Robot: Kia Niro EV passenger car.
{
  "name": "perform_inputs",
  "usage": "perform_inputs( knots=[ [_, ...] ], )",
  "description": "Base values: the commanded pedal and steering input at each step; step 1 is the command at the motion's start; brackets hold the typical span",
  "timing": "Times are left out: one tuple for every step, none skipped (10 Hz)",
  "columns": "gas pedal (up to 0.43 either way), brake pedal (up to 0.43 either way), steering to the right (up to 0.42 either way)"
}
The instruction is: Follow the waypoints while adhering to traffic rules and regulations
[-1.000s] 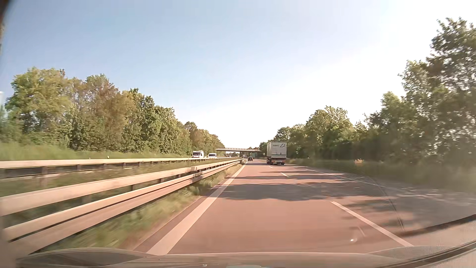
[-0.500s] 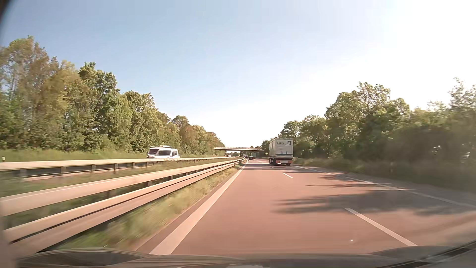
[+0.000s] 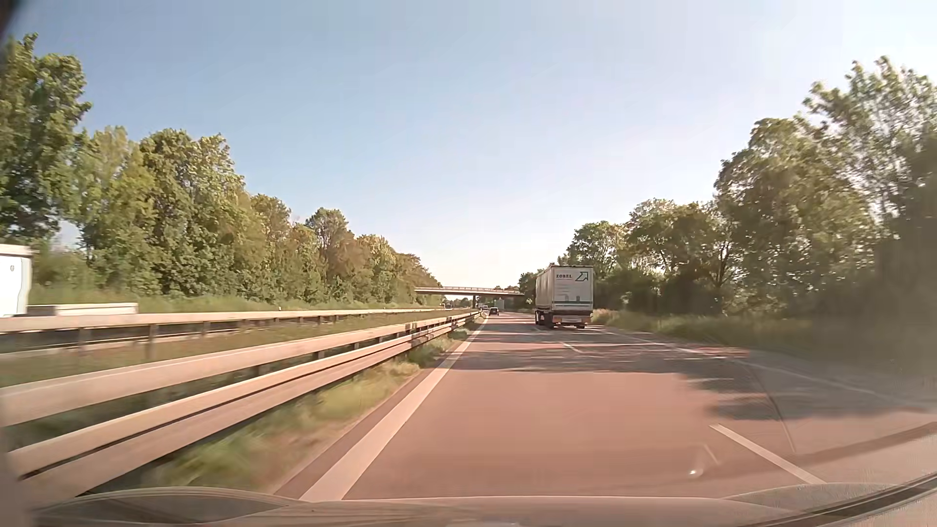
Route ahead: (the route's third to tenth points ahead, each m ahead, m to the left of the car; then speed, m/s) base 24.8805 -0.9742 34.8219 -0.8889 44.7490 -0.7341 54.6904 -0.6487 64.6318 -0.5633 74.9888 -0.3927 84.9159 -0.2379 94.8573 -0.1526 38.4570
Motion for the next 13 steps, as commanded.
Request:
perform_inputs(
  knots=[
    [0.441, 0.012, 0.001],
    [0.441, 0.012, 0.000],
    [0.441, 0.012, 0.000],
    [0.441, 0.012, 0.000],
    [0.441, 0.012, -0.001],
    [0.441, 0.012, -0.001],
    [0.441, 0.012, -0.002],
    [0.441, 0.012, -0.003],
    [0.441, 0.012, -0.003],
    [0.441, 0.012, -0.002],
    [0.441, 0.012, -0.002],
    [0.441, 0.012, -0.003],
    [0.441, 0.012, -0.003]
  ],
)
